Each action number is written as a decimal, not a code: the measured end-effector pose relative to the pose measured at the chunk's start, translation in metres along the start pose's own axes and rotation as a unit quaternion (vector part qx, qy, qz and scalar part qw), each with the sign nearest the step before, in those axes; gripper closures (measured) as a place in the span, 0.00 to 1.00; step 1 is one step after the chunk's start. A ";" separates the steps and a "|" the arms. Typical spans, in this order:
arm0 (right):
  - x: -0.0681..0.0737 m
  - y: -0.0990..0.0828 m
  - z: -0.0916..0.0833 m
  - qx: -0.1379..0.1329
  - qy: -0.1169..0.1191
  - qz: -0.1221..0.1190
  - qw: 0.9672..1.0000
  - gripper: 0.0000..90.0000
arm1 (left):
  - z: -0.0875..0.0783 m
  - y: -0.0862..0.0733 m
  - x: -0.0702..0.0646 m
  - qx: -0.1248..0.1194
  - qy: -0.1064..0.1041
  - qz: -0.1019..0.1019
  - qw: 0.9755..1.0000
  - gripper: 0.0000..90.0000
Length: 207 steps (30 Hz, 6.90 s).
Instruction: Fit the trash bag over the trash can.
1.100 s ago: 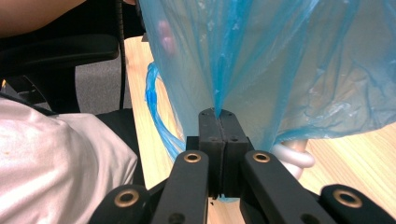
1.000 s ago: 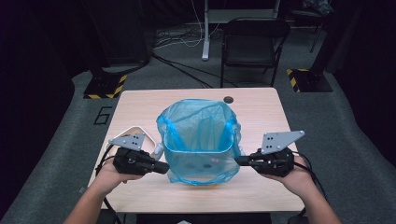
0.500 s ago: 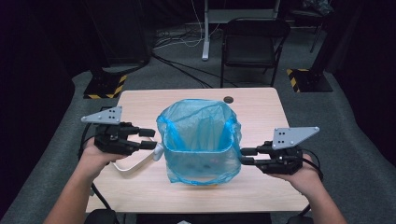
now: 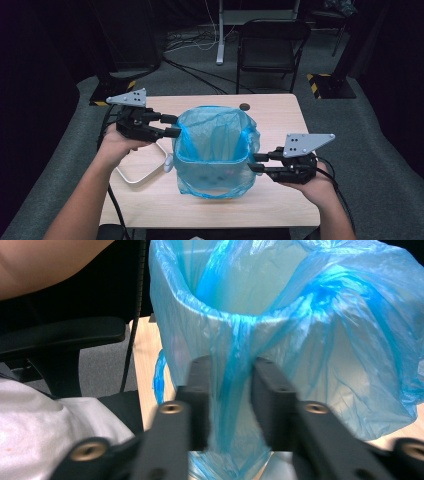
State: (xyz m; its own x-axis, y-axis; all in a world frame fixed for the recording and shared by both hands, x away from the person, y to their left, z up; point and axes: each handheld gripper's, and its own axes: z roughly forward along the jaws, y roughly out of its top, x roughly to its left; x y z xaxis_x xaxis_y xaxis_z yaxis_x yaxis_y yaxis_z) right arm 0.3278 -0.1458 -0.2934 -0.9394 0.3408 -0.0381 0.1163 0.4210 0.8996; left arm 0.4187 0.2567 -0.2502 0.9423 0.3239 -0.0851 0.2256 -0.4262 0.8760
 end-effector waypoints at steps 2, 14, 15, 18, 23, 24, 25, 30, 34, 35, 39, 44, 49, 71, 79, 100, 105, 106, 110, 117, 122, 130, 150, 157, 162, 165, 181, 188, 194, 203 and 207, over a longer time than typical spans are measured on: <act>0.000 0.000 0.001 -0.002 0.001 -0.003 1.000 0.88 | 0.001 0.003 0.001 0.001 0.000 -0.001 1.000 0.54; 0.002 -0.004 -0.002 -0.015 -0.005 -0.002 1.000 0.97 | 0.015 0.032 -0.008 0.013 -0.005 0.013 1.000 0.52; 0.002 -0.005 -0.002 -0.016 -0.005 -0.002 1.000 0.97 | 0.017 0.036 -0.010 0.016 -0.010 0.016 1.000 0.51; 0.001 -0.006 -0.003 -0.019 -0.003 -0.001 1.000 0.98 | 0.028 0.048 -0.019 0.024 -0.026 0.031 0.999 0.49; 0.001 -0.007 -0.004 -0.024 -0.003 0.001 1.000 0.99 | 0.052 0.064 -0.028 0.034 -0.042 0.046 0.997 0.48; 0.001 -0.007 -0.004 -0.025 -0.002 0.002 1.000 0.99 | 0.056 0.066 -0.029 0.034 -0.045 0.050 0.997 0.48; 0.000 -0.008 -0.004 -0.027 -0.001 0.004 1.000 0.99 | 0.061 0.068 -0.031 0.035 -0.049 0.051 0.997 0.48; -0.001 -0.009 -0.004 -0.032 0.003 0.008 0.999 0.99 | 0.083 0.081 -0.039 0.045 -0.067 0.071 0.994 0.46; -0.003 -0.011 -0.003 -0.035 0.007 0.010 0.999 0.99 | 0.100 0.088 -0.047 0.063 -0.070 0.093 0.991 0.46; -0.003 -0.011 -0.003 -0.036 0.007 0.012 0.999 0.99 | 0.104 0.089 -0.047 0.067 -0.072 0.093 0.991 0.46; -0.002 -0.011 -0.004 -0.038 0.008 0.010 0.999 0.99 | 0.118 0.089 -0.045 0.089 -0.077 0.089 0.989 0.47; -0.001 -0.011 -0.005 -0.040 0.007 0.011 0.999 0.99 | 0.134 0.089 -0.043 0.123 -0.071 0.091 0.986 0.52; -0.001 -0.011 -0.004 -0.042 0.009 0.008 0.999 1.00 | 0.142 0.086 -0.039 0.159 -0.065 0.097 0.980 0.74; 0.007 -0.013 0.001 0.021 0.060 -0.018 0.998 1.00 | 0.174 0.085 -0.018 0.239 -0.016 0.075 0.968 0.95; 0.004 -0.018 0.009 0.051 0.060 -0.011 0.997 1.00 | 0.182 0.081 -0.013 0.256 -0.009 0.065 0.964 0.73; 0.002 -0.016 -0.014 -0.010 0.058 0.002 0.998 0.78 | 0.169 0.091 -0.025 0.268 -0.005 0.102 0.958 0.60; 0.008 -0.012 -0.010 -0.018 0.044 0.000 0.999 0.77 | 0.142 0.098 -0.033 0.229 -0.018 0.098 0.968 0.60; 0.009 -0.011 -0.009 -0.019 0.045 -0.001 0.999 0.77 | 0.138 0.099 -0.034 0.223 -0.025 0.096 0.970 0.60; 0.012 -0.008 -0.007 -0.021 0.036 -0.005 0.999 0.78 | 0.130 0.098 -0.042 0.200 -0.070 0.091 0.973 0.60; 0.017 -0.004 -0.011 -0.037 0.027 -0.009 0.999 0.79 | 0.134 0.090 -0.049 0.201 -0.094 0.089 0.971 0.59; 0.019 -0.003 -0.001 -0.014 0.019 -0.015 1.000 0.85 | 0.152 0.081 -0.048 0.237 -0.097 0.092 0.962 0.82; 0.019 -0.006 0.006 0.006 0.053 -0.030 0.998 1.00 | 0.171 0.078 -0.041 0.273 -0.076 0.093 0.954 0.97; 0.015 -0.009 -0.004 0.017 0.067 -0.026 0.997 0.94 | 0.182 0.077 -0.034 0.293 -0.046 0.089 0.951 0.61; 0.015 -0.007 -0.015 -0.011 0.057 -0.017 0.998 0.86 | 0.148 0.090 -0.038 0.252 -0.024 0.094 0.963 0.58; 0.011 -0.003 -0.025 -0.031 0.036 -0.008 0.999 0.84 | 0.108 0.087 -0.037 0.229 -0.006 0.091 0.969 0.55; 0.006 0.001 -0.027 -0.042 0.033 -0.003 0.999 0.83 | 0.084 0.083 -0.034 0.205 0.004 0.078 0.976 0.54; 0.000 0.029 -0.005 -0.042 0.022 -0.023 0.999 0.75 | 0.068 0.053 -0.011 0.197 0.005 0.047 0.979 0.57; 0.011 0.026 -0.009 -0.056 0.014 -0.035 0.998 0.73 | 0.080 0.049 -0.006 0.213 -0.005 0.042 0.976 0.56; 0.016 0.018 -0.012 -0.066 0.013 -0.029 0.997 0.72 | 0.079 0.046 -0.006 0.231 -0.005 0.048 0.972 0.54; 0.012 0.010 -0.018 -0.061 0.003 -0.017 0.998 0.70 | 0.066 0.042 -0.020 0.211 -0.042 0.089 0.973 0.55; 0.011 0.009 -0.020 -0.066 0.003 -0.014 0.998 0.69 | 0.067 0.039 -0.025 0.231 -0.049 0.100 0.967 0.55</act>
State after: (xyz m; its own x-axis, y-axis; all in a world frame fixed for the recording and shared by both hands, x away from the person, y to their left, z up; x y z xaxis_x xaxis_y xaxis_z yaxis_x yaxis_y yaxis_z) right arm 0.3115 -0.1553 -0.2770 -0.9433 0.3262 -0.0615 0.0471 0.3150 0.9479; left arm 0.4201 0.1755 -0.2457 0.9922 0.1243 0.0001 0.1015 -0.8110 0.5762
